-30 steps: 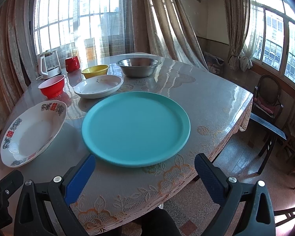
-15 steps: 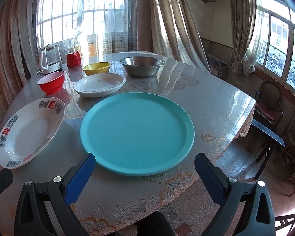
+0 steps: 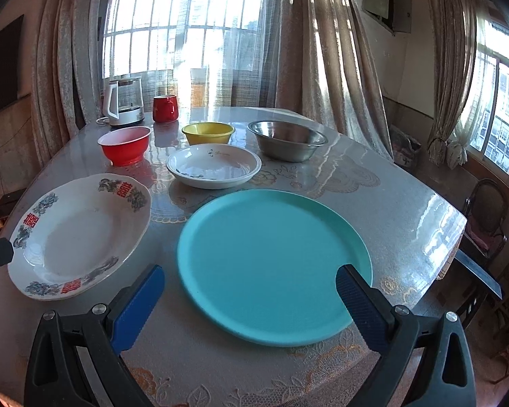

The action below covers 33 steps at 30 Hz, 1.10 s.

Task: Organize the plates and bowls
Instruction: 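Reach the right tool to the rim of the large white printed plate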

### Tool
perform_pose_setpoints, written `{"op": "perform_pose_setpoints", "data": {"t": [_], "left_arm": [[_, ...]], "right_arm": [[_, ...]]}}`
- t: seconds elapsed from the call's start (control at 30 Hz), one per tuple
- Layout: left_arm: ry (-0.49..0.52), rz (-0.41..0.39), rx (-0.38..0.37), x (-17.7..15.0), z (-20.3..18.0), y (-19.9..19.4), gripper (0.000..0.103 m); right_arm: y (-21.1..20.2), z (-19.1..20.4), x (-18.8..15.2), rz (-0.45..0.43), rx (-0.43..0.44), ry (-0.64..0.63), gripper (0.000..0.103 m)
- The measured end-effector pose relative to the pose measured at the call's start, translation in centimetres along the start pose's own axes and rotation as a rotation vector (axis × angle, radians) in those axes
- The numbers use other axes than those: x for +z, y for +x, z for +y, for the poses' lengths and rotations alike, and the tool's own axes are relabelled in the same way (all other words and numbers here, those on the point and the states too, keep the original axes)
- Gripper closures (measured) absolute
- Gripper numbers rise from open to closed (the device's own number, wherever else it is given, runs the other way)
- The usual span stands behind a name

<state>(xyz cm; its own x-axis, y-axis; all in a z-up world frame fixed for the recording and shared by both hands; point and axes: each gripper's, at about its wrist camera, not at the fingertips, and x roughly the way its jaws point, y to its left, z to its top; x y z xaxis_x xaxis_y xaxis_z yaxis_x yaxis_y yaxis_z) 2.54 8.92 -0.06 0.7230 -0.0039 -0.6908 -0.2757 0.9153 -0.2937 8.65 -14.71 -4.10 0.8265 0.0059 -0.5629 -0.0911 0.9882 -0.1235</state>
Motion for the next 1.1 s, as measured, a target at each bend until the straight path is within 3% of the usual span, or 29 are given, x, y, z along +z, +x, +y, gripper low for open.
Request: {"op": "perform_pose_setpoints", "data": {"t": [0.4, 0.6, 0.83, 1.0, 1.1], "left_arm": [[-0.181, -0.045, -0.057, 2.1, 4.2, 2.6, 0.000], [-0.138, -0.047, -0.073, 2.6, 3.6, 3.9, 0.000], [-0.030, -0.053, -0.039, 3.1, 2.3, 5.4, 0.000], [0.048, -0.080, -0.011, 2.8, 1.4, 6.0, 0.002], [0.021, -0.089, -0.046, 3.1, 2.0, 6.0, 0.006]], "right_arm": [[2.8, 2.9, 2.1, 0.022, 0.164, -0.020, 0.008], [3.8, 4.6, 2.5, 0.018, 0.207, -0.049, 0.013], [5.1, 5.6, 3.0, -0.005, 0.334, -0.006, 0.013], [6.6, 6.9, 3.6, 0.047, 0.395, -0.030, 0.013], [7.3, 7.2, 3.8, 0.083, 0.435, -0.015, 0.013]]}}
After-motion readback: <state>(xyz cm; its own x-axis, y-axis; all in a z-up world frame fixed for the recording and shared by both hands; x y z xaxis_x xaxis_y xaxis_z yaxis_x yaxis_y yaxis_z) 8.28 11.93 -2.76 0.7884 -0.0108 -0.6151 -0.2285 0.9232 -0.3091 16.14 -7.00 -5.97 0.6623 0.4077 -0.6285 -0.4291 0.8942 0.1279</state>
